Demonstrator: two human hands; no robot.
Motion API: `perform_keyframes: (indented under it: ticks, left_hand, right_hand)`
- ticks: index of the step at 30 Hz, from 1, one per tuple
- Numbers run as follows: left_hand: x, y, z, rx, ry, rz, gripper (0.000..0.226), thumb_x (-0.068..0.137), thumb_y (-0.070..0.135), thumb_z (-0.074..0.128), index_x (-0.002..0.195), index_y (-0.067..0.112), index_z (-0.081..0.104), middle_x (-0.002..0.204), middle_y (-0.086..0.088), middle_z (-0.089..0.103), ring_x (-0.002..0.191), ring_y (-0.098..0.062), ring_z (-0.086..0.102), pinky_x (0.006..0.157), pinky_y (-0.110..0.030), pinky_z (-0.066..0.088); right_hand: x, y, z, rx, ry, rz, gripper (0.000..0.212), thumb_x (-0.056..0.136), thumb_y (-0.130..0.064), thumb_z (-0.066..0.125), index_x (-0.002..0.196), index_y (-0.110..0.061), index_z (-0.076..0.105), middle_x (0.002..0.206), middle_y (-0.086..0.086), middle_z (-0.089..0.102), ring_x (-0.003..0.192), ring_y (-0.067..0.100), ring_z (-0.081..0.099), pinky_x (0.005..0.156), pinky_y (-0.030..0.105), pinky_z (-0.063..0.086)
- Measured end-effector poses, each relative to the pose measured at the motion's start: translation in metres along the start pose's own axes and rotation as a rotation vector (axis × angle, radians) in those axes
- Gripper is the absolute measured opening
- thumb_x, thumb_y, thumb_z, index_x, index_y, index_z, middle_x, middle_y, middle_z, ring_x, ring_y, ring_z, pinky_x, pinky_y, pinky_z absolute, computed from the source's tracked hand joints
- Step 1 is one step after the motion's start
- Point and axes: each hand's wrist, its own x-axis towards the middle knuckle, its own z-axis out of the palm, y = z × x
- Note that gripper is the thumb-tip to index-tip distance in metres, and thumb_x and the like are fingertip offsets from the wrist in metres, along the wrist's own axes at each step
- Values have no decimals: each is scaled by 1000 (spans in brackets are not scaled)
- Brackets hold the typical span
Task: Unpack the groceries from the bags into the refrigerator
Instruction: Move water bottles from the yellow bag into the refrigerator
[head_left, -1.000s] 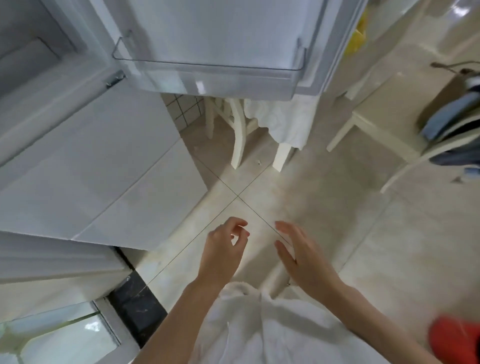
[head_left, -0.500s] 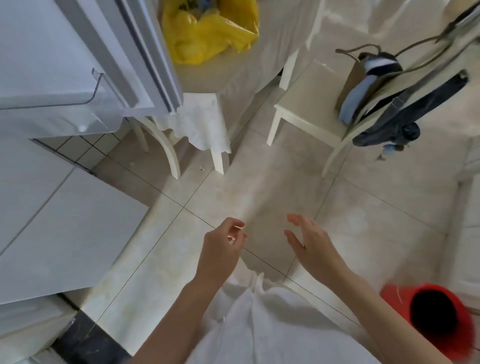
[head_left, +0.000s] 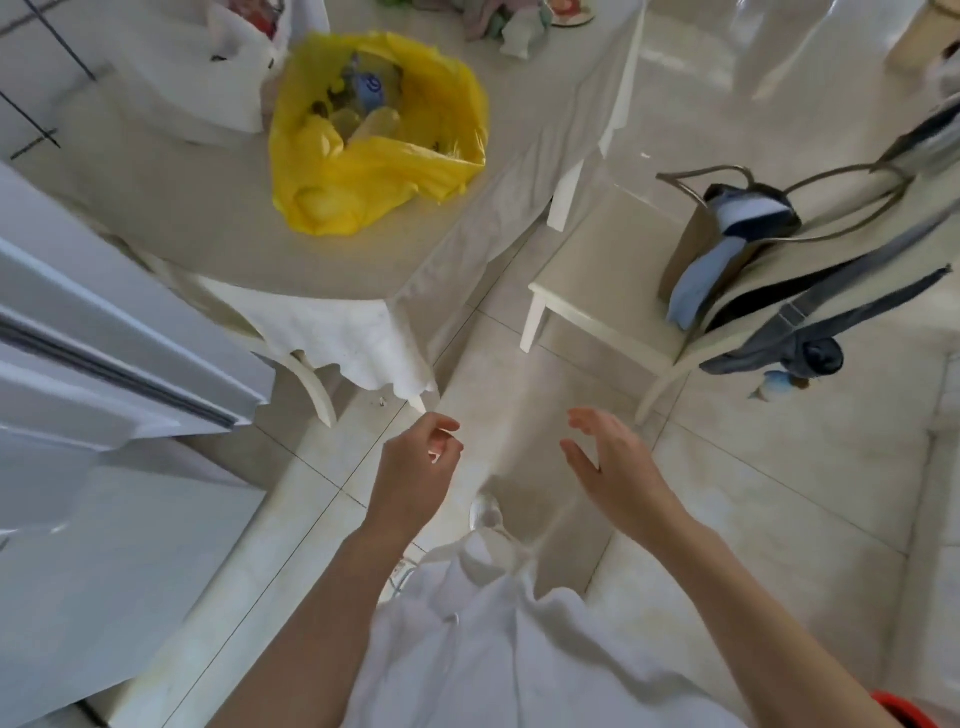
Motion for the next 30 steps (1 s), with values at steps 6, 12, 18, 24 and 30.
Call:
perform_keyframes:
  ticks: [6, 12, 18, 24, 30]
  left_hand:
    - [92, 32, -13, 11, 63, -28, 12, 90, 15, 60, 99, 19, 67, 85, 7, 71, 84, -5, 66, 70, -7, 44]
    - [160, 54, -18, -21, 155, -82, 12, 93, 16, 57, 101, 19, 65, 87, 6, 72, 84, -1, 65, 64, -5, 44]
    - [226, 73, -6, -50, 278, -170, 12, 92, 15, 58, 99, 22, 65, 86, 5, 71, 84, -6, 65, 74, -16, 50]
    - [287, 107, 9, -30, 375, -269, 9, 93, 20, 58, 100, 19, 64, 88, 3, 70, 86, -12, 65, 77, -28, 54]
    - [327, 131, 15, 5, 446, -324, 15, 93, 22, 56, 105, 19, 65, 95, 2, 69, 90, -13, 62, 81, -28, 50]
  right_hand:
    - [102, -8, -29, -11, -24, -79, 37, 96, -31, 50, 130, -15, 50, 126, -2, 56, 114, 14, 55, 97, 29, 44]
    - [200, -22, -51, -37, -95, -188, 33, 96, -30, 51, 126, -16, 53, 125, -1, 57, 114, 16, 54, 93, 26, 41]
    - [302, -28, -76, -81, -187, -310, 32, 95, -30, 52, 123, -14, 55, 122, 2, 59, 110, 20, 57, 91, 33, 45]
    - [400, -35, -111, -137, -344, -485, 33, 97, -25, 51, 127, -11, 53, 125, 4, 57, 112, 20, 55, 92, 29, 43]
    - [474, -48, -125, -147, -423, -644, 31, 93, -19, 58, 120, -3, 57, 116, 12, 62, 106, 27, 60, 92, 37, 48]
